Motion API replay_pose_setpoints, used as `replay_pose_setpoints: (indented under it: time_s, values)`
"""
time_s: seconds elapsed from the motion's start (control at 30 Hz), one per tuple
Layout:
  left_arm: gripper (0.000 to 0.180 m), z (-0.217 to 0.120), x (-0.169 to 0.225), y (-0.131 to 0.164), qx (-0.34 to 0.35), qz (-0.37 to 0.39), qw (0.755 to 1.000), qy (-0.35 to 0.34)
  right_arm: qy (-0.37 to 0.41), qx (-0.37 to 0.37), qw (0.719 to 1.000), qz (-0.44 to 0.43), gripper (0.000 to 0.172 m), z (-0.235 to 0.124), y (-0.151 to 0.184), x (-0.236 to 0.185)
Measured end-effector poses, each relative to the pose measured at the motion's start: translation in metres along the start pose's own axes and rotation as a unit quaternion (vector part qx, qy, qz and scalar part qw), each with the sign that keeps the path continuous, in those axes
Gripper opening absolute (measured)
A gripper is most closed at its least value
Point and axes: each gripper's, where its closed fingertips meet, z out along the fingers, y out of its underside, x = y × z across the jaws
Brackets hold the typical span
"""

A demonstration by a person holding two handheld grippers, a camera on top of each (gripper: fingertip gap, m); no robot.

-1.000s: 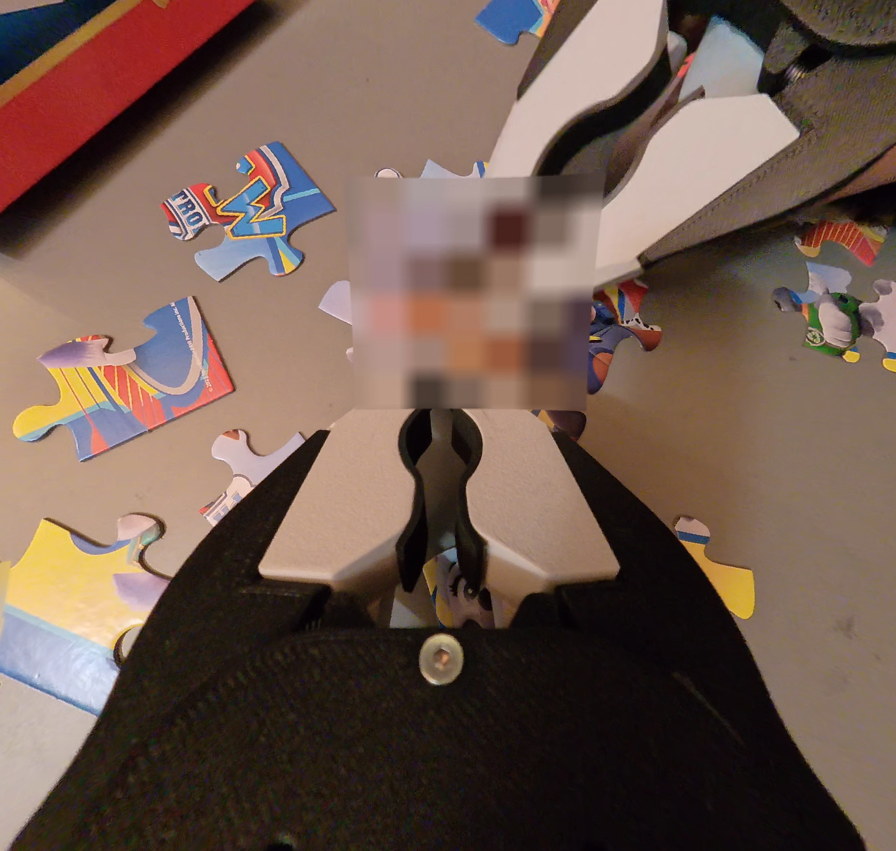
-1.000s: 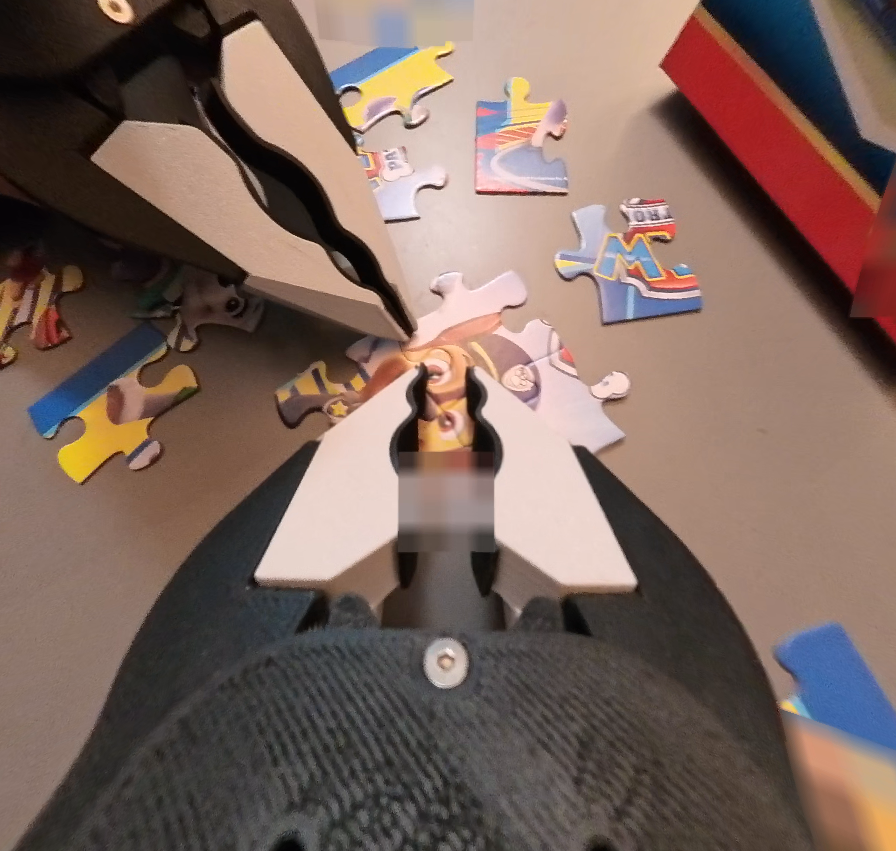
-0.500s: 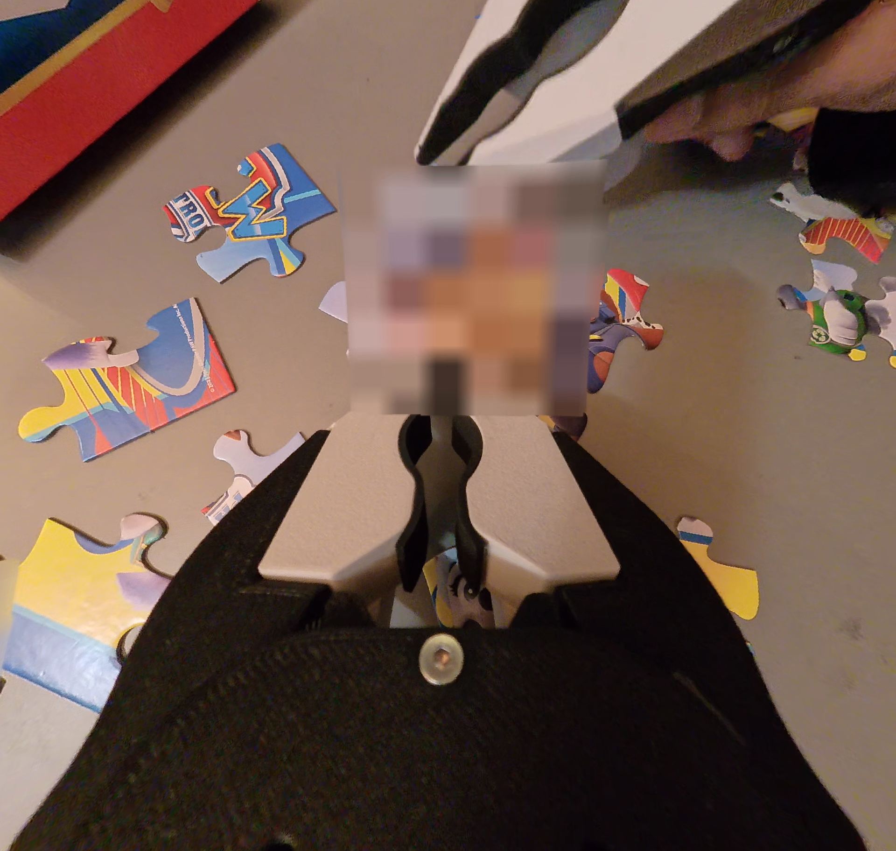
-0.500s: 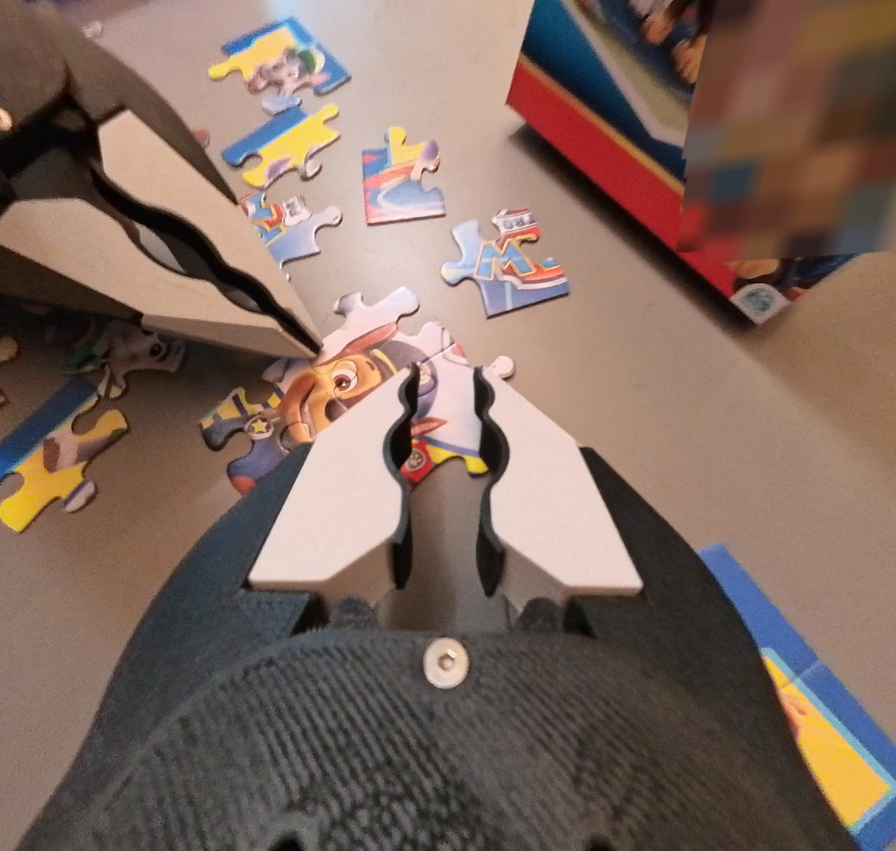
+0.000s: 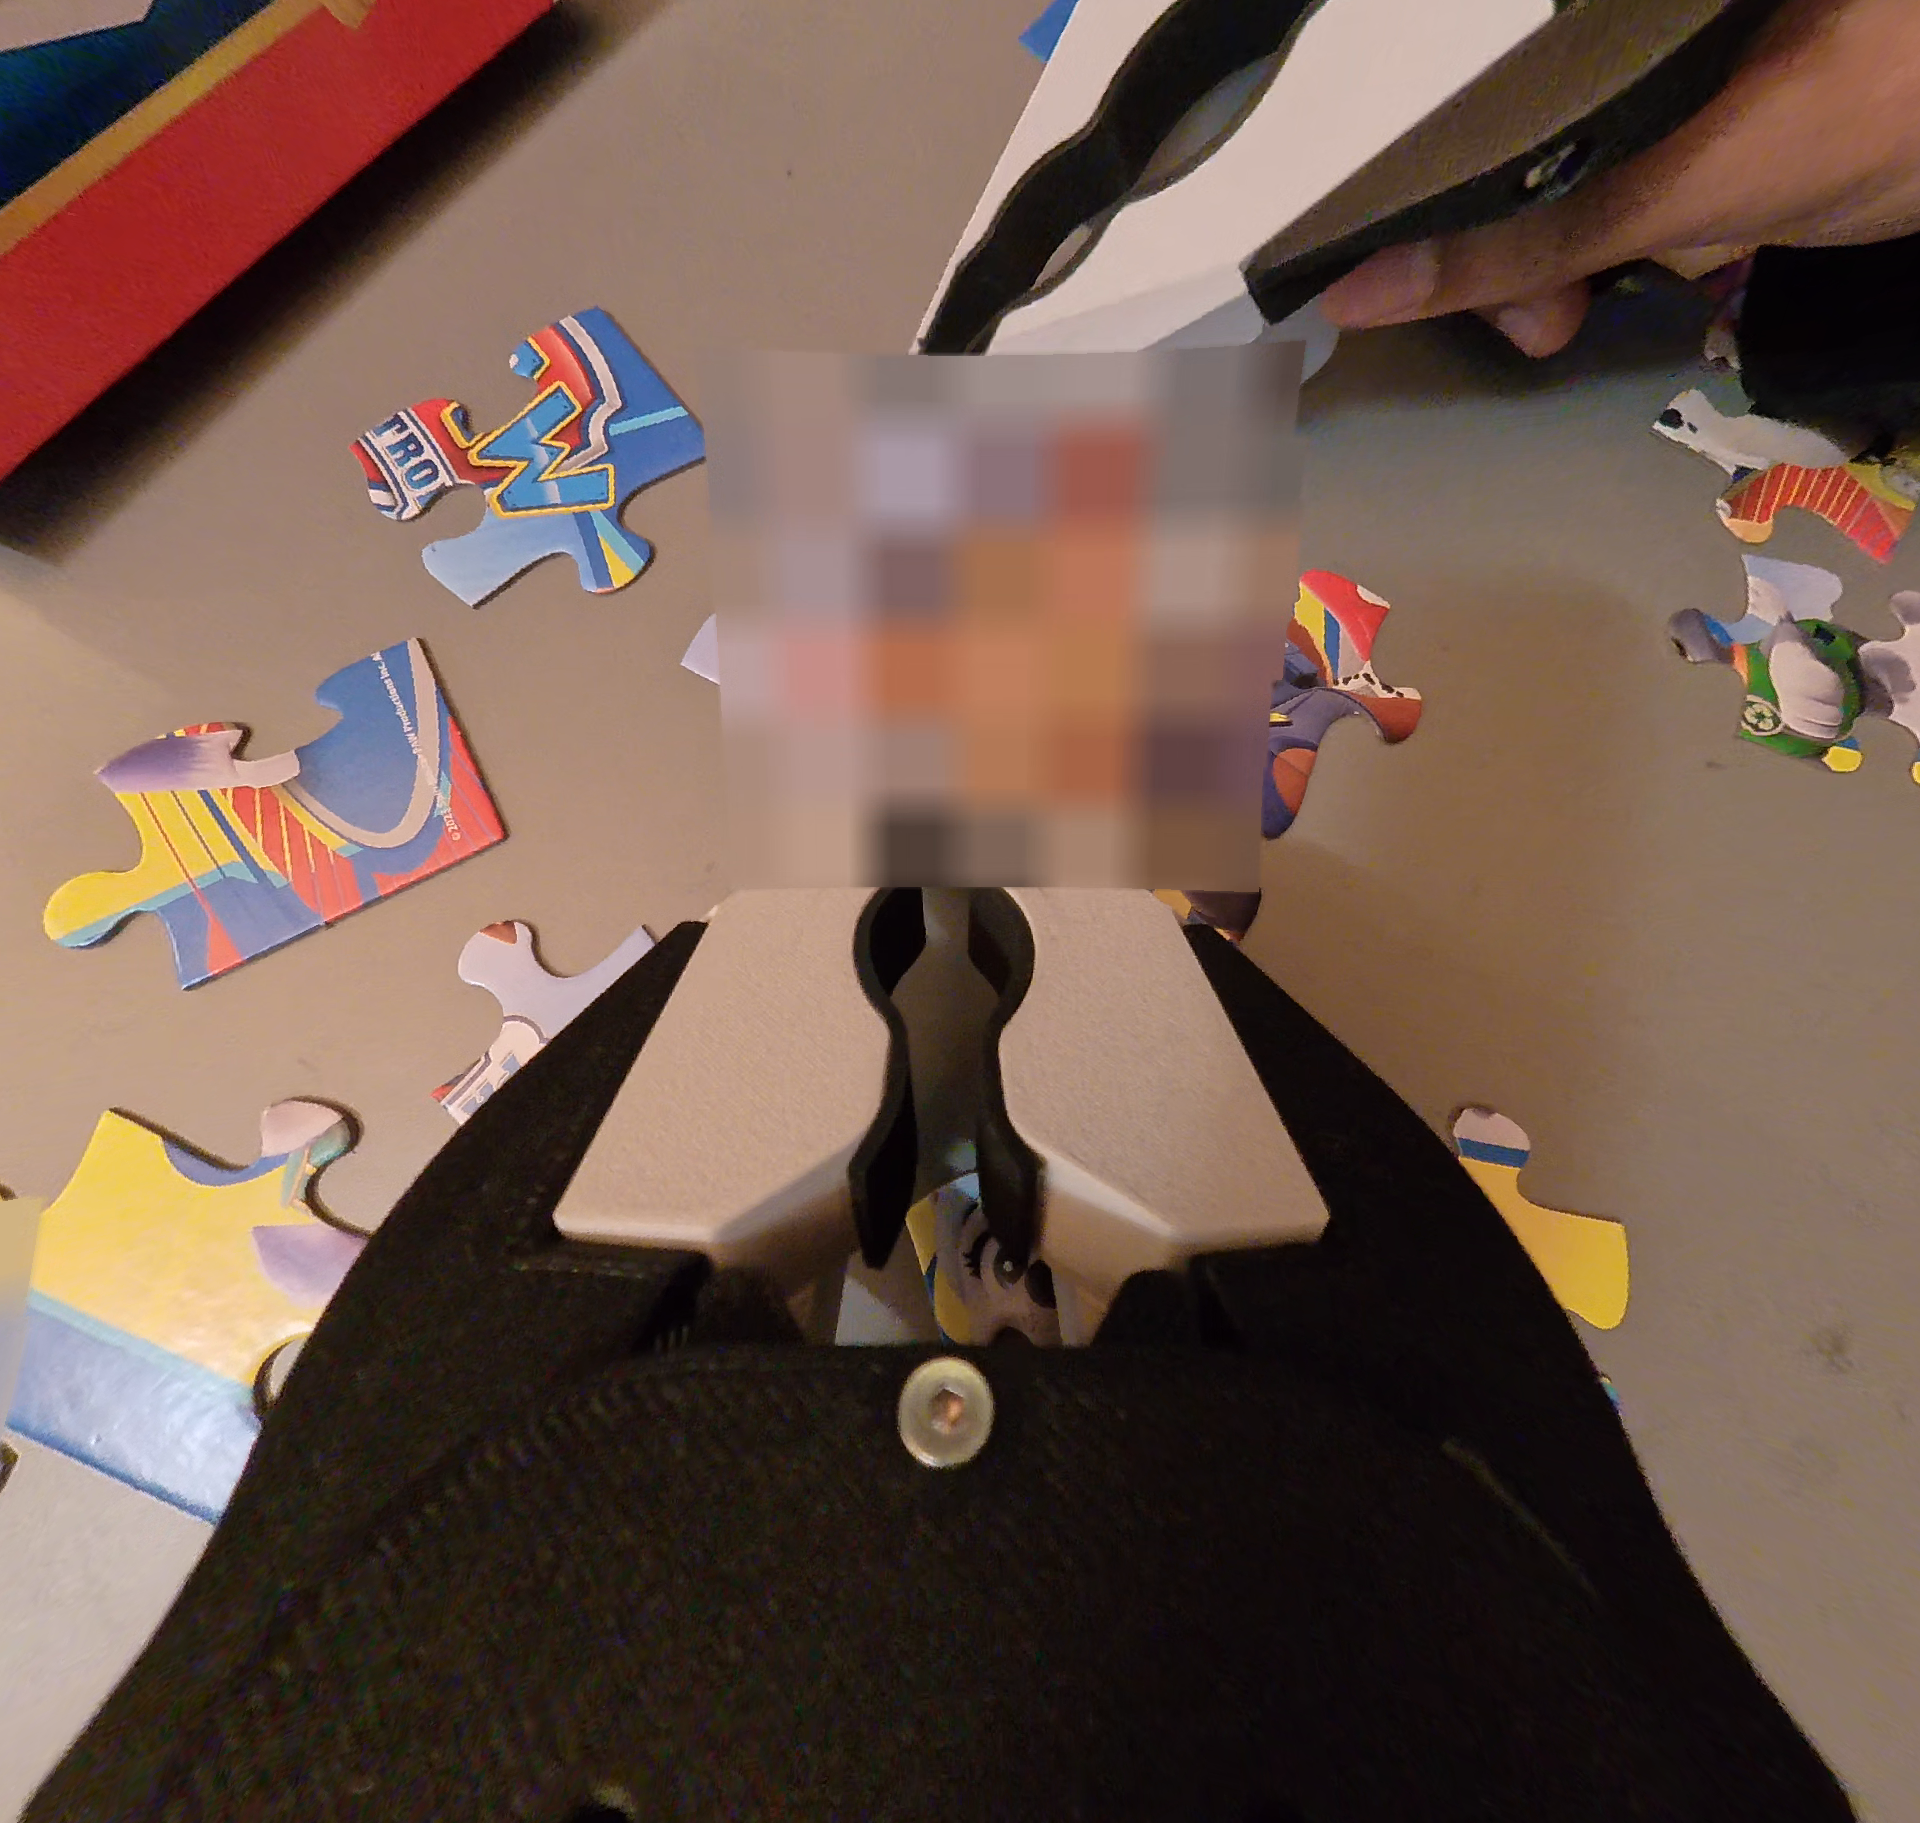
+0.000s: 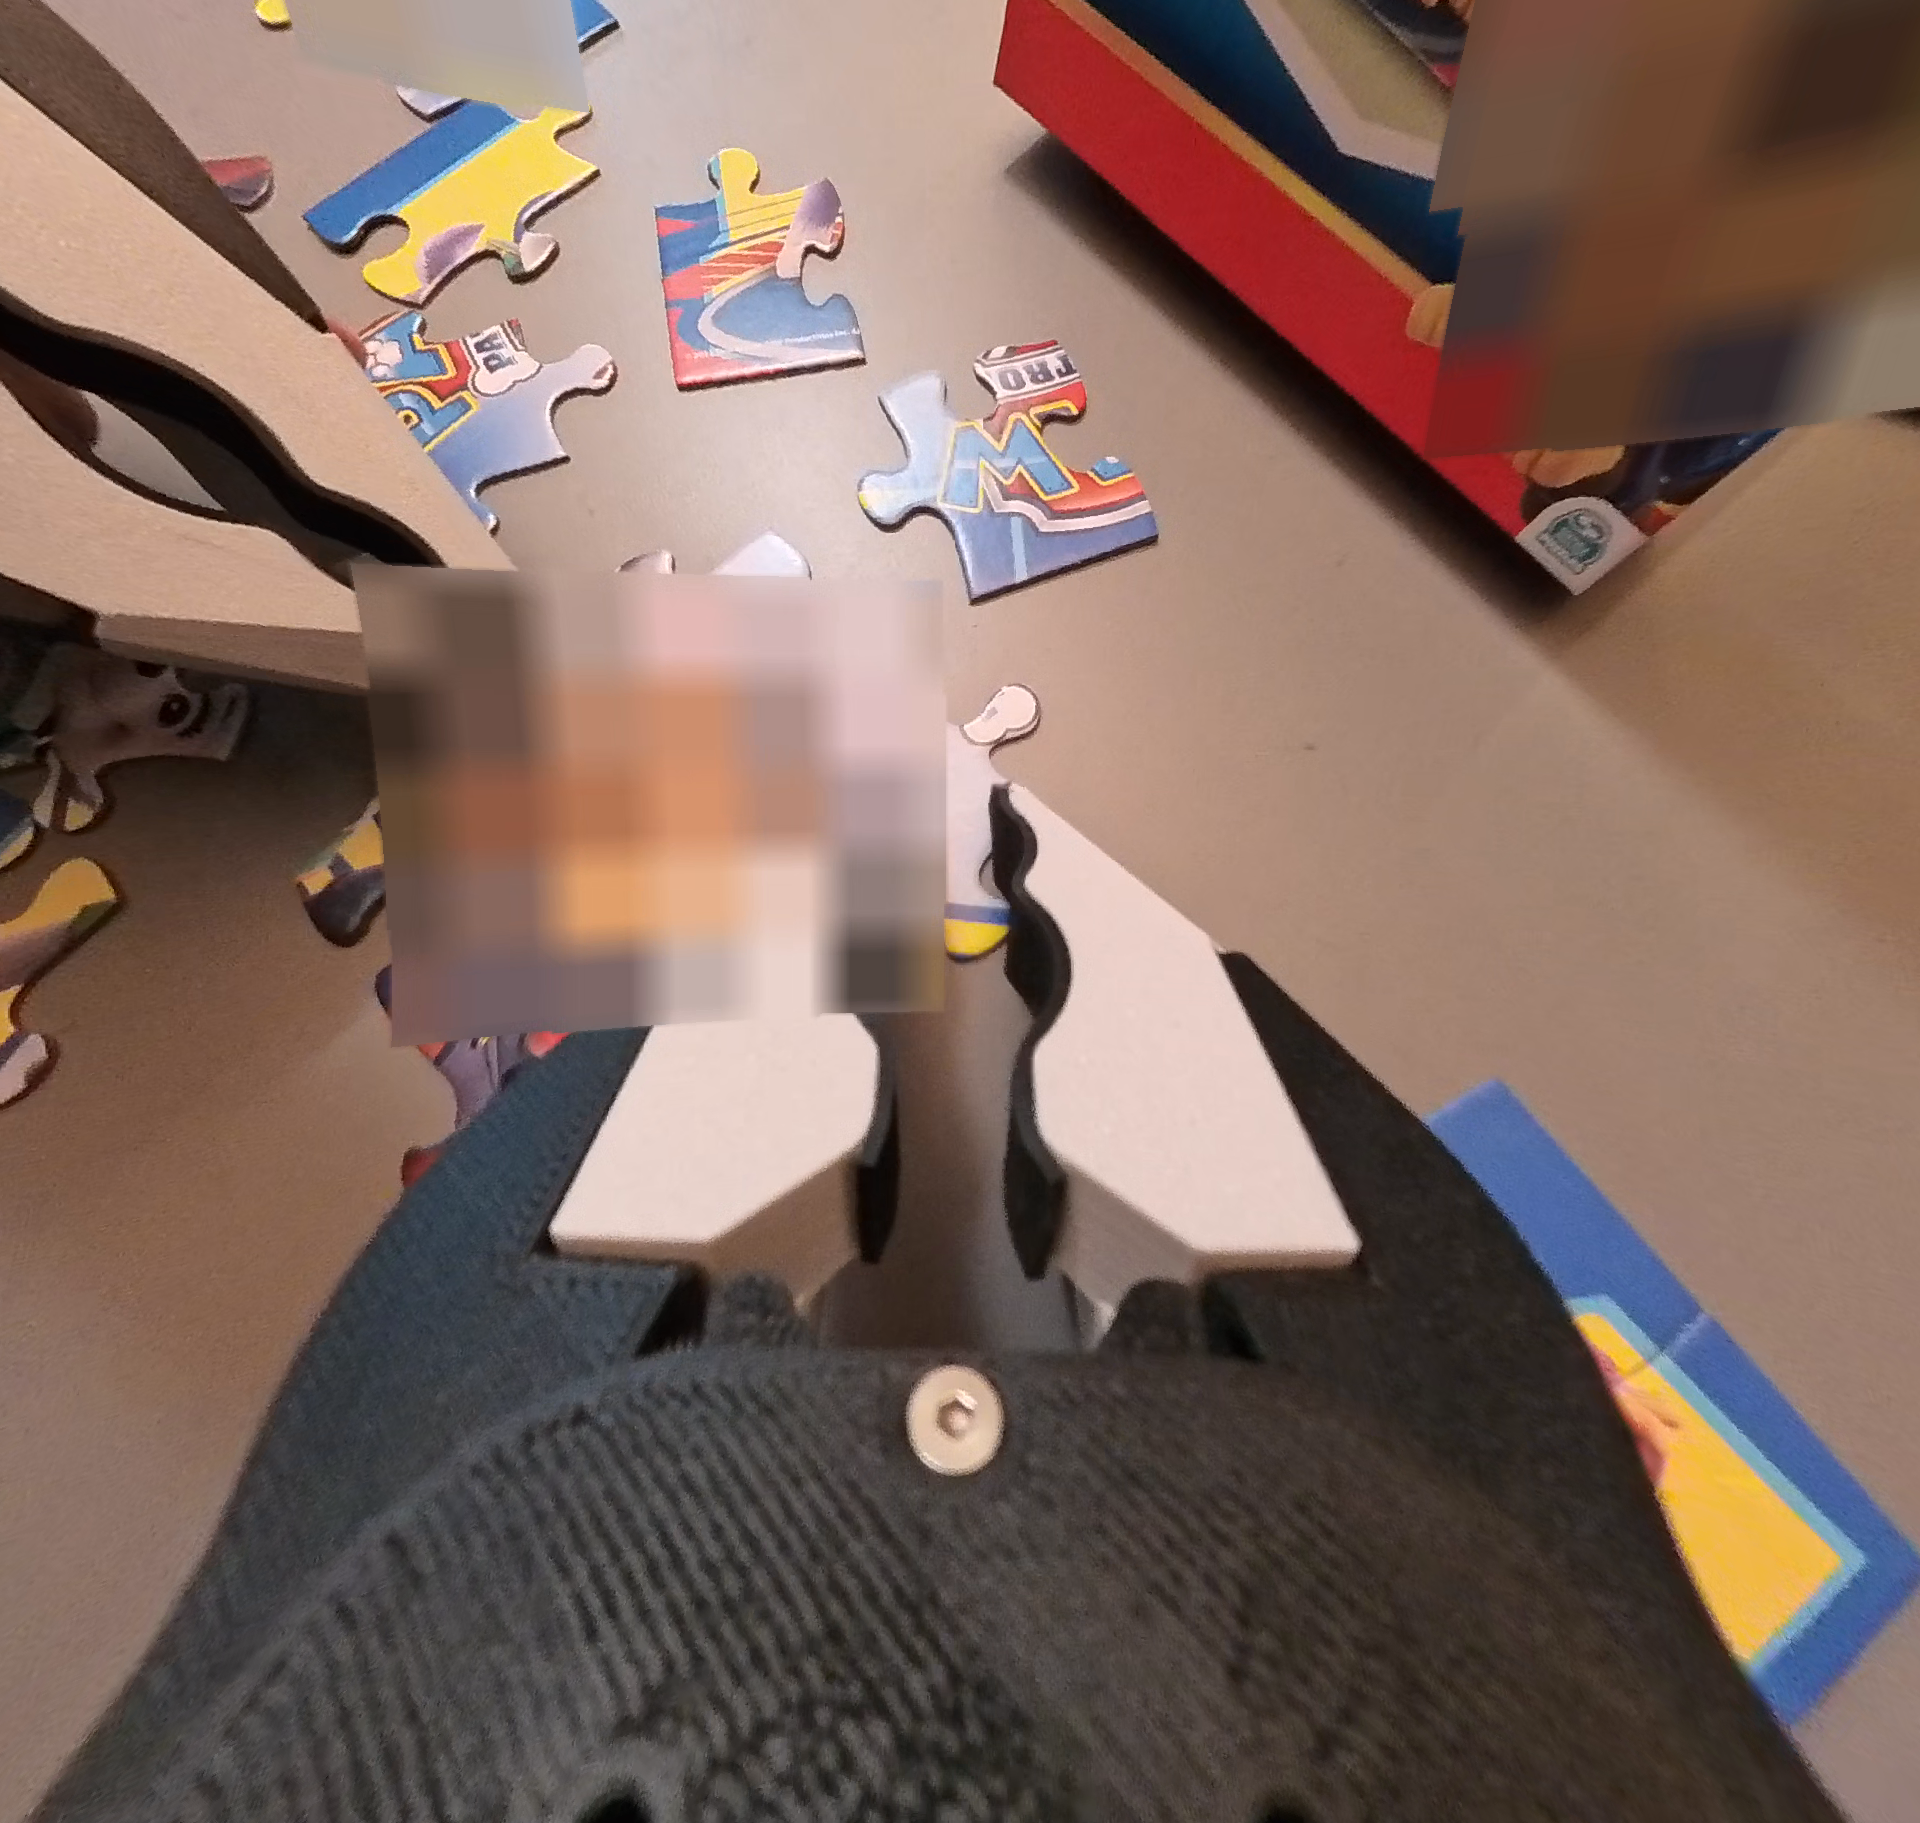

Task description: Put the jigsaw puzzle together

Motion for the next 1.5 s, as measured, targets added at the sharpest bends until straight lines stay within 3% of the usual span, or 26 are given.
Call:
replay_pose_setpoints:
  time_s: [0.2,0.37,0.8,0.87,0.9,0.93,1.0,1.2,1.37,1.5]
  values:
    - [0.003,-0.002,0.000,0.000,0.004,0.000,1.000,0.004,0.052,0.032,0.998,-0.033,0.023,-0.023,-0.017,0.012]
    - [0.010,-0.007,0.000,-0.004,0.021,-0.015,0.999,0.019,0.058,0.026,0.998,-0.028,0.027,-0.028,-0.008,0.020]
    - [0.021,-0.018,-0.003,-0.014,0.064,-0.016,0.998,0.021,0.114,0.038,0.986,-0.118,0.025,-0.050,-0.011,0.017]
    - [0.038,-0.017,0.004,-0.014,0.065,-0.003,0.997,0.039,0.099,0.042,0.987,-0.121,0.025,-0.049,-0.012,0.010]
    - [0.066,-0.018,0.012,-0.017,0.073,0.014,0.996,0.056,0.094,0.044,0.987,-0.122,0.025,-0.048,-0.012,0.008]
    - [0.082,-0.020,0.021,-0.019,0.080,0.039,0.994,0.069,0.091,0.045,0.987,-0.123,0.025,-0.048,-0.011,0.006]
    - [0.089,-0.022,0.026,-0.021,0.086,0.084,0.991,0.053,0.090,0.045,0.987,-0.124,0.025,-0.048,-0.010,0.007]
    - [0.089,-0.009,0.022,0.003,0.015,0.114,0.993,0.035,0.085,0.059,0.989,-0.106,0.026,-0.054,-0.010,0.015]
    - [0.090,-0.008,0.023,0.008,0.003,0.131,0.991,0.030,0.081,0.062,0.990,-0.092,0.026,-0.055,-0.010,0.018]
    - [0.077,-0.008,0.029,0.011,-0.004,0.131,0.990,0.055,0.083,0.062,0.990,-0.098,0.025,-0.054,-0.010,0.018]
